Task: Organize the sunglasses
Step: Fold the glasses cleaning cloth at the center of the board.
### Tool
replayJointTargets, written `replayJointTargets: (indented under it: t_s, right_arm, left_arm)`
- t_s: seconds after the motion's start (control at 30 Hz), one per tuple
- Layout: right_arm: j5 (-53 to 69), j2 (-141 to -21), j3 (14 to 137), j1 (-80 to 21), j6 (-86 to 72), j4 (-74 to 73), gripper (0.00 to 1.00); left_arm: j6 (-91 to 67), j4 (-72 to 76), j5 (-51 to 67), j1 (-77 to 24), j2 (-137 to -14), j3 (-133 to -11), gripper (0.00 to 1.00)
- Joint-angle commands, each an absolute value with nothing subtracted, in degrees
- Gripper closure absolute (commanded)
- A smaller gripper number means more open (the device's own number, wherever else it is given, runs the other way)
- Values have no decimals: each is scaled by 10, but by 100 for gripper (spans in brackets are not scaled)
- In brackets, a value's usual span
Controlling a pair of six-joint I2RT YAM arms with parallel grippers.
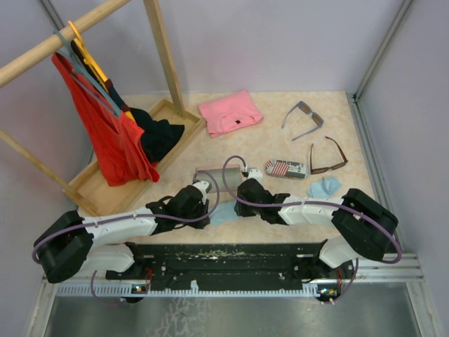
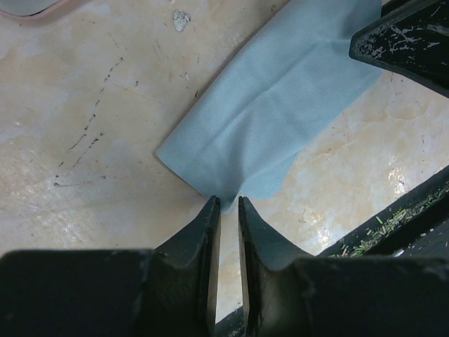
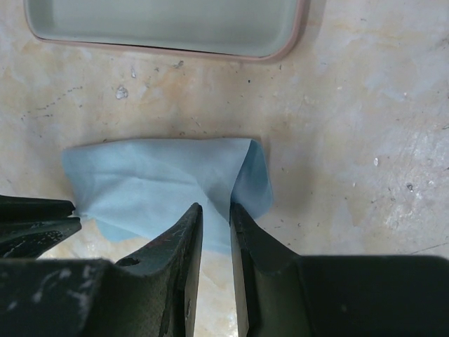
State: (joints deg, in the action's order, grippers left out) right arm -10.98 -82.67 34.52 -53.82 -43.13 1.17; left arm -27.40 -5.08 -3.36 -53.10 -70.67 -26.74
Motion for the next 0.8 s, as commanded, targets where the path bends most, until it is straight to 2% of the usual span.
replayJointTargets:
  t_s: [0.0, 0.1, 0.33, 0.77]
  right_arm:
    - [-111, -833, 359, -536, -434, 13, 77]
    - [-112, -832, 360, -536, -434, 13, 81]
    - [-127, -819, 362, -536, -428, 10, 100]
    - [-152, -820, 393, -535, -400, 1, 100]
  left_arm:
    - [-275, -45, -27, -530, -706, -271, 78]
    - [-275, -45, -27, -529, -706, -271, 78]
    - [-274, -48, -29, -530, -700, -273, 78]
    - [-274, -59, -44, -529, -663, -276, 78]
